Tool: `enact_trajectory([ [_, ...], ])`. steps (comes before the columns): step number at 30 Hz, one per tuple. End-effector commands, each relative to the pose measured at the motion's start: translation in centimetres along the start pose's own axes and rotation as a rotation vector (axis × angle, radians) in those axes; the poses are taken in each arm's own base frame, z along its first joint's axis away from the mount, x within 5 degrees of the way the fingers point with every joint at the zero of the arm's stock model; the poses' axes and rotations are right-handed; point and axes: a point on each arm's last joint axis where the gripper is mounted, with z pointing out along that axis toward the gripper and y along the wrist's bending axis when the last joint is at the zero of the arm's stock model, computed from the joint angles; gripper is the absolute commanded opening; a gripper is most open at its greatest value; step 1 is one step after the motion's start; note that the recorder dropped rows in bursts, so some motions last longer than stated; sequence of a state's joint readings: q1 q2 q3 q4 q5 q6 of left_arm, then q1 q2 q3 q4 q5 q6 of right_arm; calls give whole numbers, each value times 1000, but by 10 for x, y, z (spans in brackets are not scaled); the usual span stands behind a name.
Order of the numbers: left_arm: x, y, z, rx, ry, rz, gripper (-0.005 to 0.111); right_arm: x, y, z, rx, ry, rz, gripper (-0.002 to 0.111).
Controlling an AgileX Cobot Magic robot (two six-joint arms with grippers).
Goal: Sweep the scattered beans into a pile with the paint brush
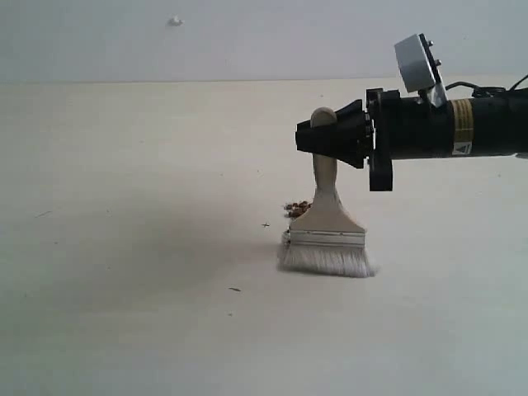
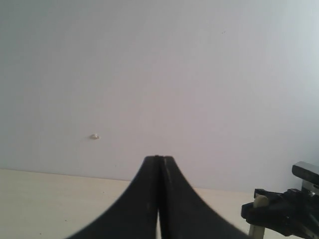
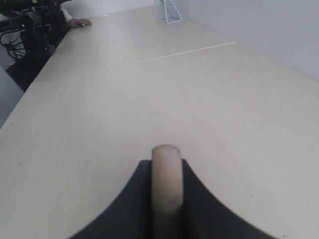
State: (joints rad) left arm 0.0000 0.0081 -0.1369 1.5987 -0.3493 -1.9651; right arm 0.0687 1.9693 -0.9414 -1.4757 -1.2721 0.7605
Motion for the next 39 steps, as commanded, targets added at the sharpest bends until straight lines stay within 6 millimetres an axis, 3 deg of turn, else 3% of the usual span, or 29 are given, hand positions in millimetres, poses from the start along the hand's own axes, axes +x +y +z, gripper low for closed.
enact_trajectory([
  [1, 1, 0, 0, 3, 5, -2, 0, 6, -21, 6, 20, 49, 1, 0],
  [8, 1, 0, 0, 3, 5, -2, 0, -8, -18, 3, 22, 44, 83, 0],
  [16, 1, 0, 0, 3, 5, -2, 0, -73, 1, -13, 76, -62, 103, 0],
  [21, 1, 0, 0, 3, 5, -2, 0, -91, 12, -23, 184, -118, 152, 0],
  [30, 1, 0, 0, 3, 5, -2, 0, -74, 49, -63, 680, -317, 234, 0],
  [35, 1, 0, 0, 3, 5, -2, 0, -45, 74, -91, 960, -383, 228, 0],
  [39, 1, 0, 0, 3, 5, -2, 0, -28, 87, -103, 1081, -410, 200, 0],
])
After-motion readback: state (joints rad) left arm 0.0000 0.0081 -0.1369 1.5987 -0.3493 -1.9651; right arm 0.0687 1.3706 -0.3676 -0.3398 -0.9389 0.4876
